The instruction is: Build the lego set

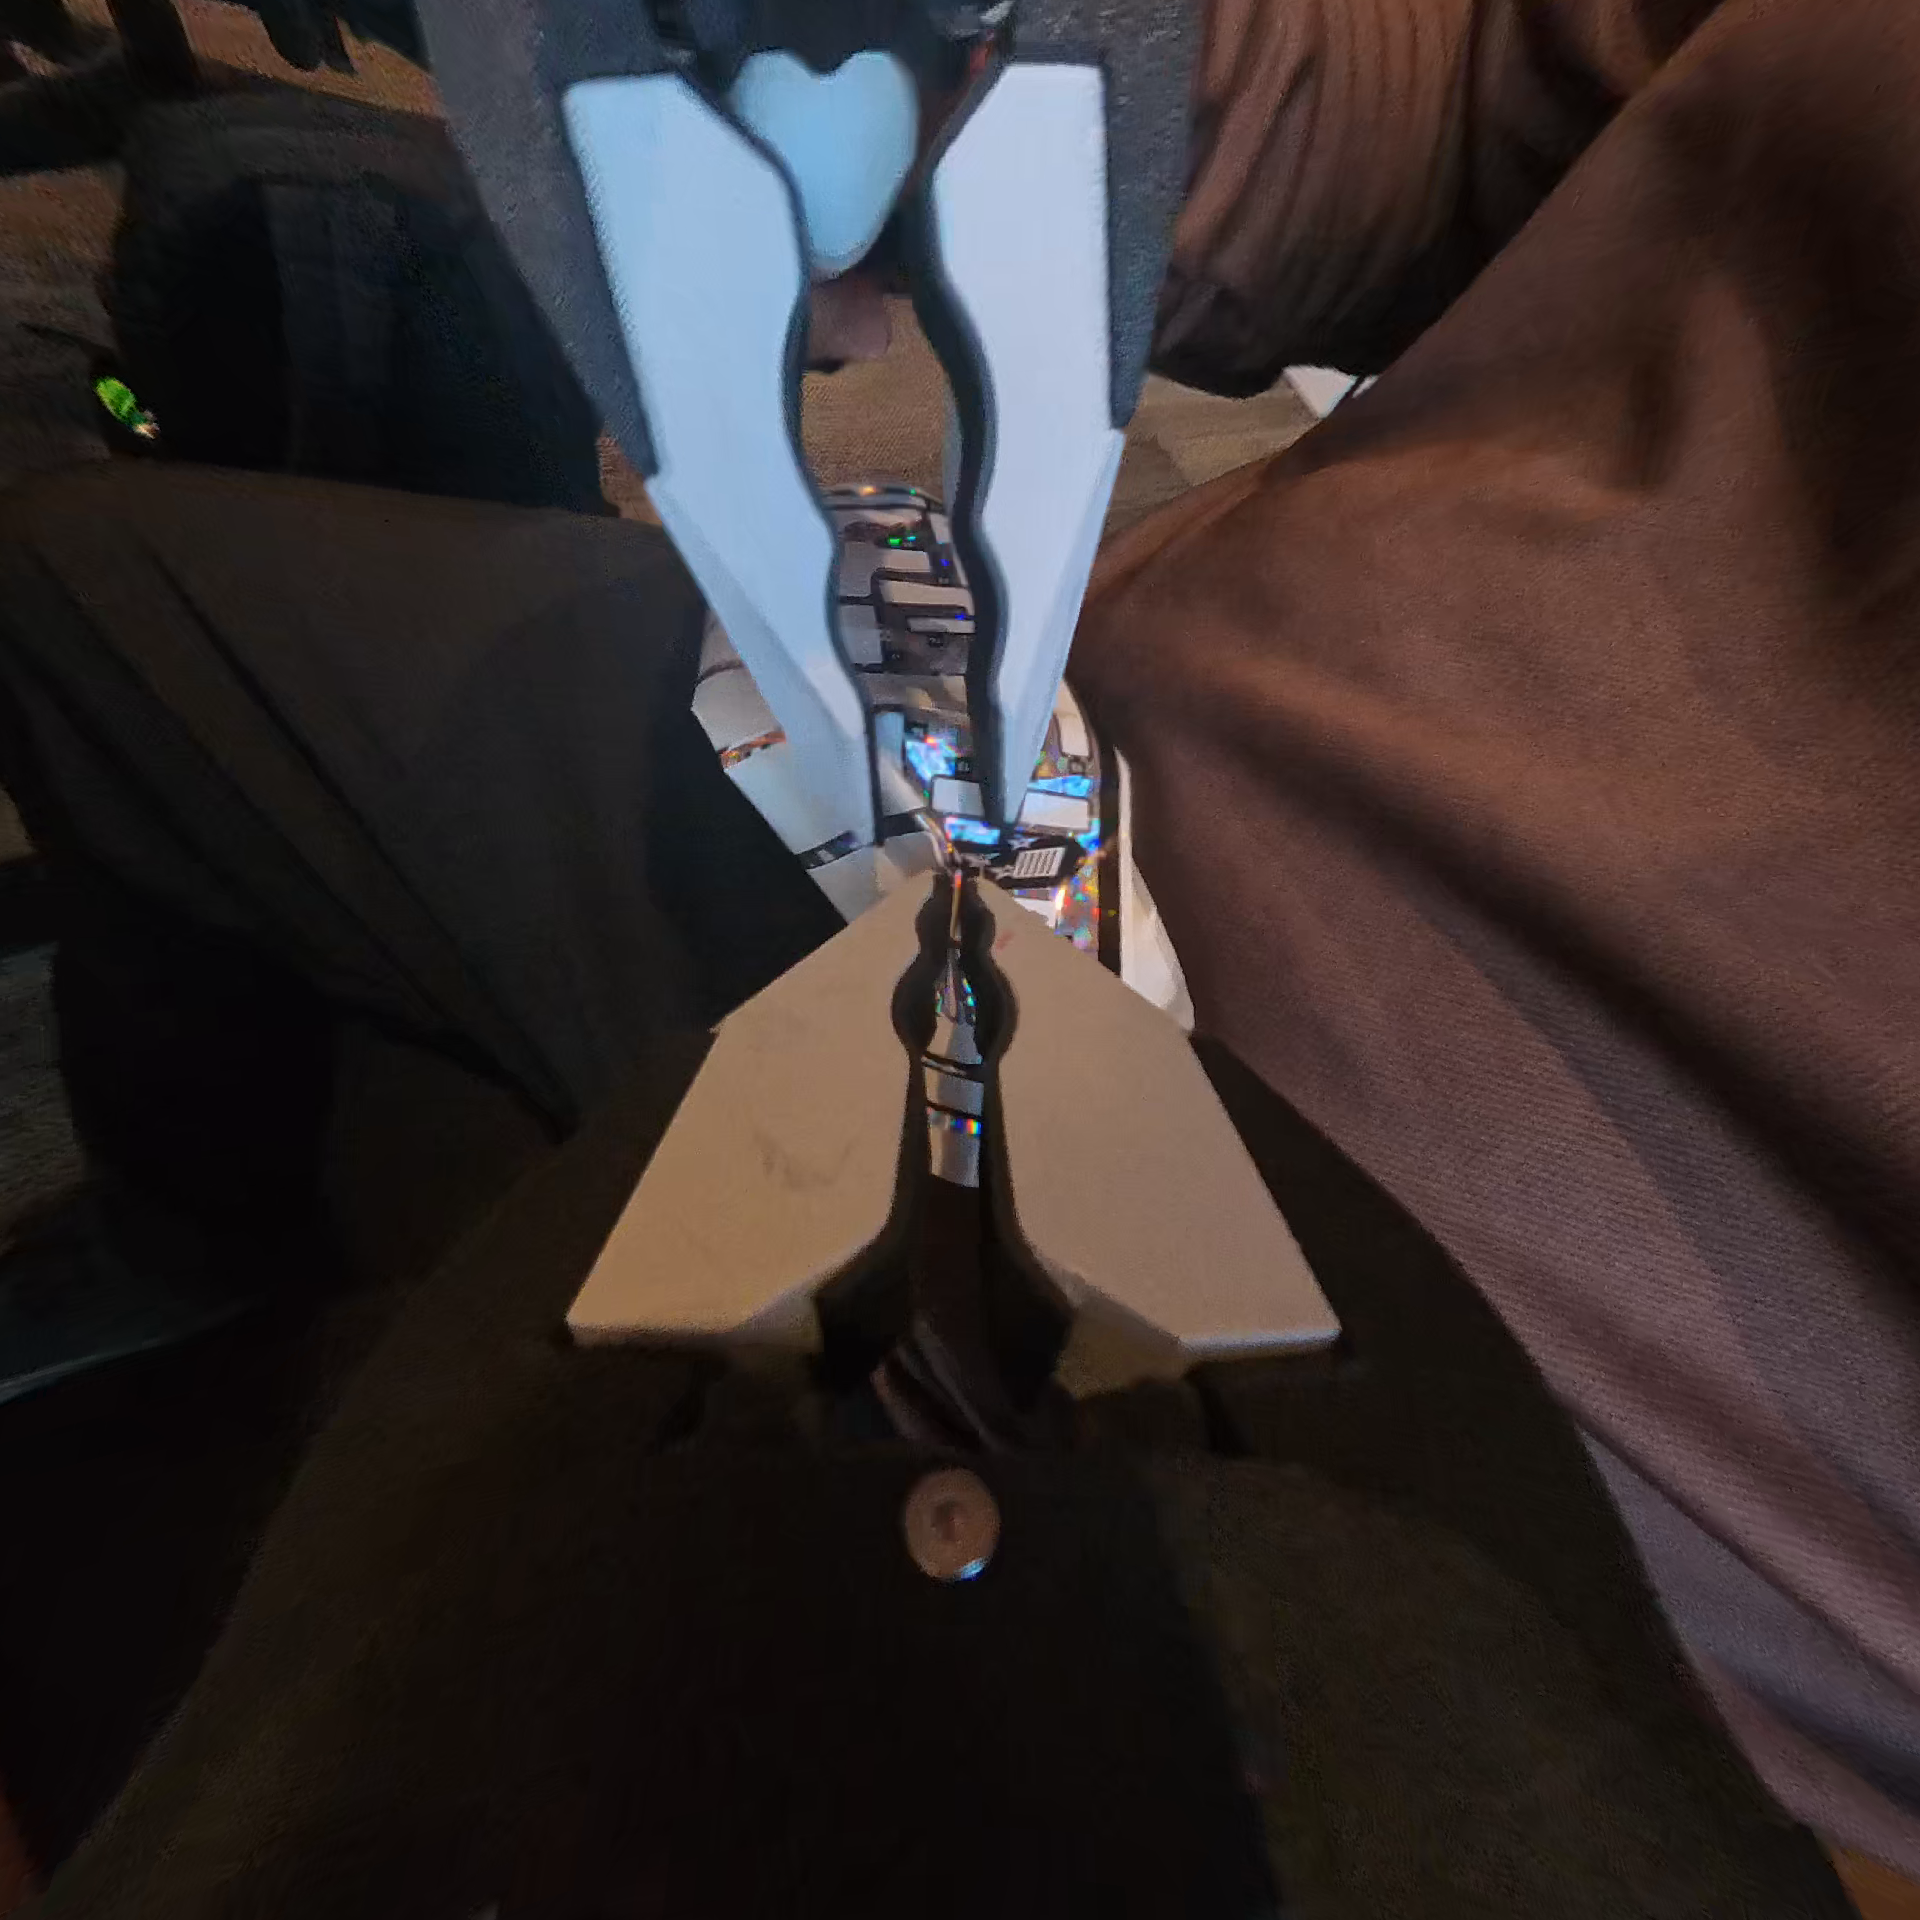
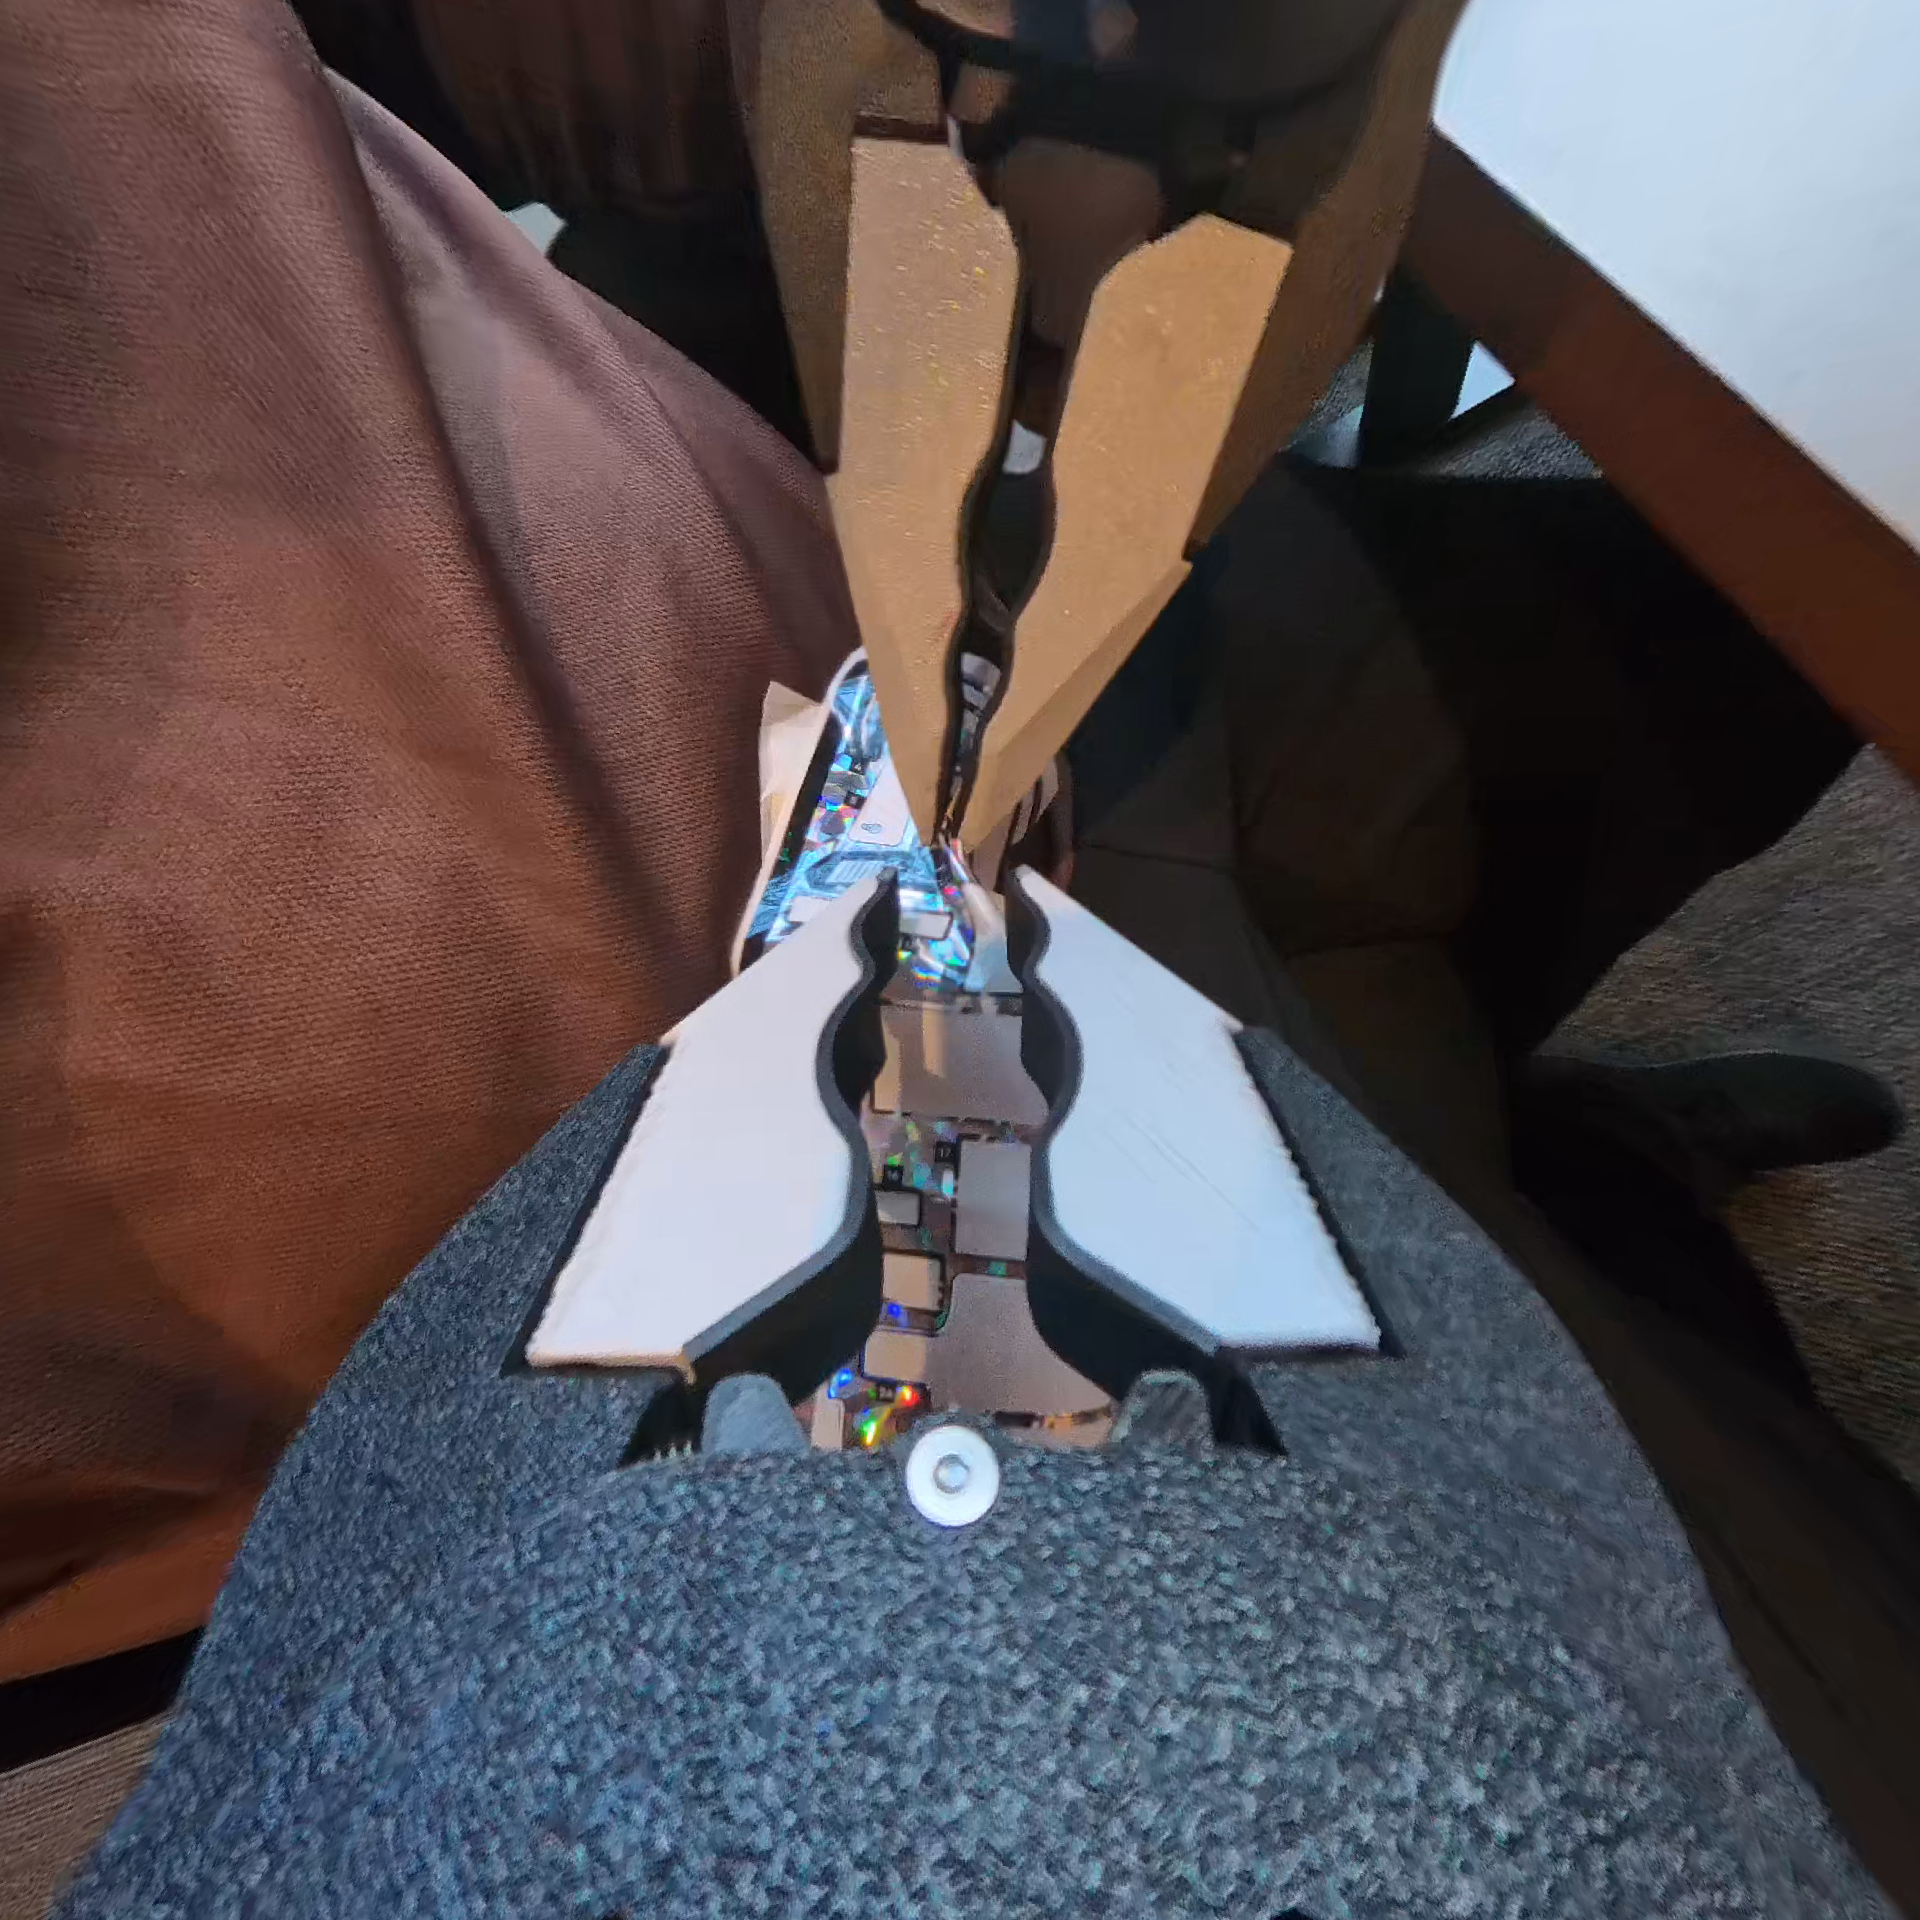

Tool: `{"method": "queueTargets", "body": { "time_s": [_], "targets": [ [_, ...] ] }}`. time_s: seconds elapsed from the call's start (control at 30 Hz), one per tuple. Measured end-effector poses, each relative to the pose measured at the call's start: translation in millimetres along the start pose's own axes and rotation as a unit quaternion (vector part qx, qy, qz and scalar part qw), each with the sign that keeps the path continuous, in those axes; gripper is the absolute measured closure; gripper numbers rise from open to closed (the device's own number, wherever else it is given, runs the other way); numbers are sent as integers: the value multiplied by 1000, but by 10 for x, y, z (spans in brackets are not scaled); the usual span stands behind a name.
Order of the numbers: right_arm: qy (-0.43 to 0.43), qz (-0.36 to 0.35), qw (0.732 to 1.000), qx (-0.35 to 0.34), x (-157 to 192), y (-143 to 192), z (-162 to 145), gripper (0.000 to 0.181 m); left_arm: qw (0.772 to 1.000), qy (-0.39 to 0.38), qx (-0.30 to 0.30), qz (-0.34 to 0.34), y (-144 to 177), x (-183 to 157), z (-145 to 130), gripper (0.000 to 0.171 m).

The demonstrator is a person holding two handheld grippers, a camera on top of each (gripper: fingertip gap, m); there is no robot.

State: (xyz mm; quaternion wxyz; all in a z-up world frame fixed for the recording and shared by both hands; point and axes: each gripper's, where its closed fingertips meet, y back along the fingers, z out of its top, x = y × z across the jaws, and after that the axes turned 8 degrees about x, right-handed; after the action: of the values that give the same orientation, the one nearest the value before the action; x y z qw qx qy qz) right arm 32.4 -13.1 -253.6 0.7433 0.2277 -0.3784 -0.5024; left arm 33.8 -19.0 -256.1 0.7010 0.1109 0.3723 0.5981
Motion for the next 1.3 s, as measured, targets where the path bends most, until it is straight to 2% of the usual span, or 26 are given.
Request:
{"method": "queueTargets", "body": {
  "time_s": [0.17,0.27,0.4,1.07,1.3],
  "targets": [
    [35,-50,998,-1,-51,35,38,165,999,32,-16,-24,-8,8,-10,171],
    [103,-97,990,-12,-7,99,150,175,997,59,-27,-46,-1,6,-2,171],
    [149,-136,979,24,3,72,124,175,993,87,-39,-69,16,9,5,171],
    [237,-199,945,103,-46,-66,87,175,978,159,-49,-126,37,20,3,171],
    [273,-234,928,99,-57,-28,143,176,965,194,-76,-160,100,1,16,171]
  ]
}}
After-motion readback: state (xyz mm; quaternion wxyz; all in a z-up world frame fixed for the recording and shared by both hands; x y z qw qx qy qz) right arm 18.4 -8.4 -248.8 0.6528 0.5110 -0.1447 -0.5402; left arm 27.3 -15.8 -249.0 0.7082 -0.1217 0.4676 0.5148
